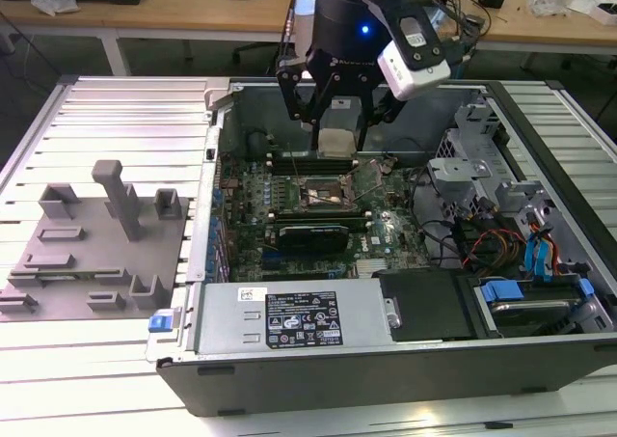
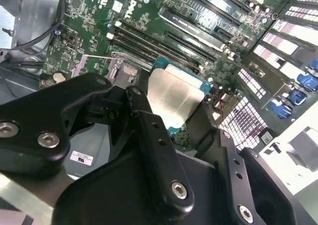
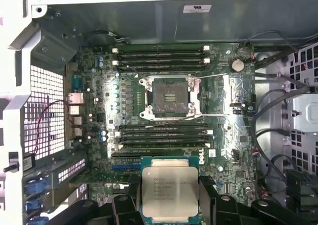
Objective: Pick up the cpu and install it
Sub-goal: 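Pick up the cpu and move it towards the insertion slot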
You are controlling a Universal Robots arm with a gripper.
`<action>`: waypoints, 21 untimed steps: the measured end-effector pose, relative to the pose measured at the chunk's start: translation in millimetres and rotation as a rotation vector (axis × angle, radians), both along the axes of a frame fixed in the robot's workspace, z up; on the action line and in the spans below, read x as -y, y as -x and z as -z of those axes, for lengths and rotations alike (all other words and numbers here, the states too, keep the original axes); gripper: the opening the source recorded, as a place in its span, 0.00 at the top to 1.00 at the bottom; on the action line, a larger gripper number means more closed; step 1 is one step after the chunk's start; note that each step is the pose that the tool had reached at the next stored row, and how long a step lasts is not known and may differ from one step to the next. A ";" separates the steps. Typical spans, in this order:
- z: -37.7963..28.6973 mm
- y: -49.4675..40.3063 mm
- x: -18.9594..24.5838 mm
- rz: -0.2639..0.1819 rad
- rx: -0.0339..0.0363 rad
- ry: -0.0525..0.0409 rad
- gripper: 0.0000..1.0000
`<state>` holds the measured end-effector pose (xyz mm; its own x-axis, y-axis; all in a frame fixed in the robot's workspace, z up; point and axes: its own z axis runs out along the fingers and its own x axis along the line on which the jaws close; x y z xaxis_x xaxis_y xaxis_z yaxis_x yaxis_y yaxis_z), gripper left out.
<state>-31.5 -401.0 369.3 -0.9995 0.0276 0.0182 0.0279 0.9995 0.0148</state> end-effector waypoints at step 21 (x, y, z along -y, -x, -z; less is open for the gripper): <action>51.4 -0.7 -34.4 0.000 -0.0034 -0.0003 0.45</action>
<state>-30.9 -366.5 317.8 -0.9994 0.0276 0.0216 0.0280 0.9995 0.0149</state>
